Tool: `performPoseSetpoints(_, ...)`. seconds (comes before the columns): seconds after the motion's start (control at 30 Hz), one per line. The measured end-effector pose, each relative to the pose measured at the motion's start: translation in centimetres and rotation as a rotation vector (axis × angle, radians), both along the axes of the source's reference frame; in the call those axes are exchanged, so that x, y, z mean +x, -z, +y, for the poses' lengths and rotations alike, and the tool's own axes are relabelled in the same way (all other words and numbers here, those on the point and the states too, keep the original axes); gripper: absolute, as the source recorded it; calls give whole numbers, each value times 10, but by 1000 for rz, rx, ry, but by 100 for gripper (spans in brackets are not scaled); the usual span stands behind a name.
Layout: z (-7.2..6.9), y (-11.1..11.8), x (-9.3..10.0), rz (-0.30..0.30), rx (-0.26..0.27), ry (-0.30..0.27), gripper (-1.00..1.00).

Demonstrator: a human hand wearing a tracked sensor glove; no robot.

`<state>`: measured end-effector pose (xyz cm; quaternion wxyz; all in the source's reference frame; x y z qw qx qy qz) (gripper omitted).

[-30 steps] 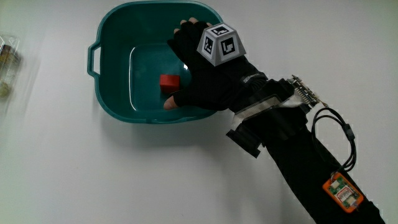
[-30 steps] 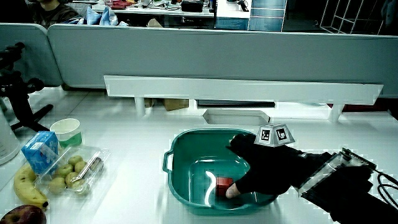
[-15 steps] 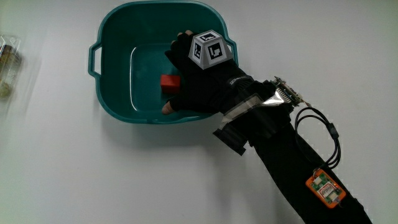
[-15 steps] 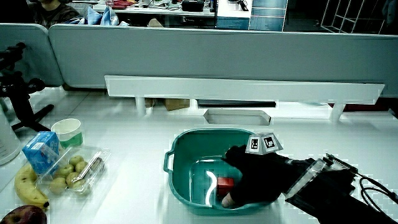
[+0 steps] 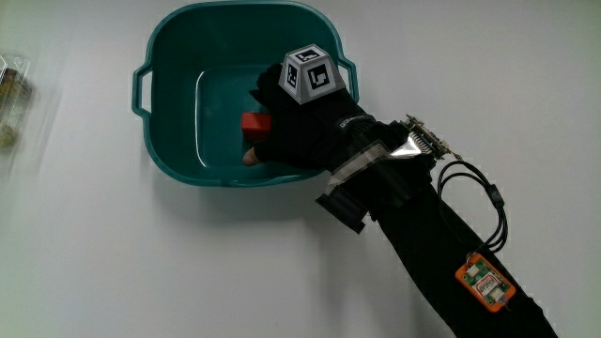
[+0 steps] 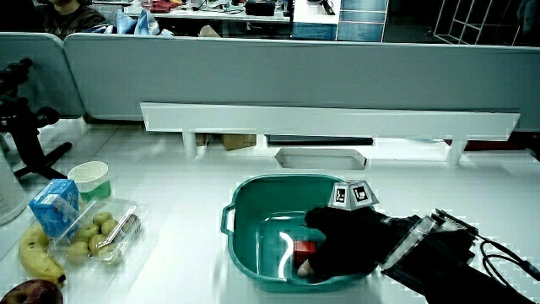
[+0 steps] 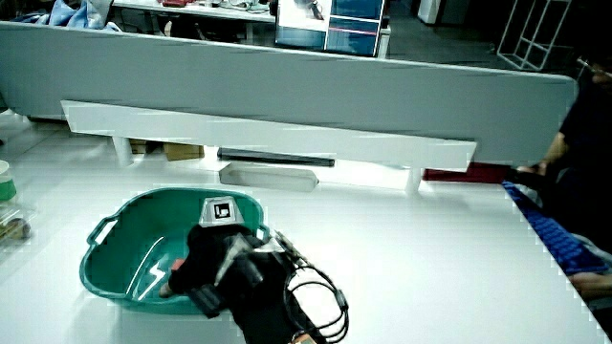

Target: Pick red block

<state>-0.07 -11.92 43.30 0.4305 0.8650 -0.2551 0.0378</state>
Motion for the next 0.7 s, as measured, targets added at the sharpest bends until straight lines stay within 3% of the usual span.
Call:
performPoseSetpoints(0.1,0,1,0,-28,30,-9,27)
performPoseSetpoints(0.7,-1,-2,-6,-36,51,-3,67)
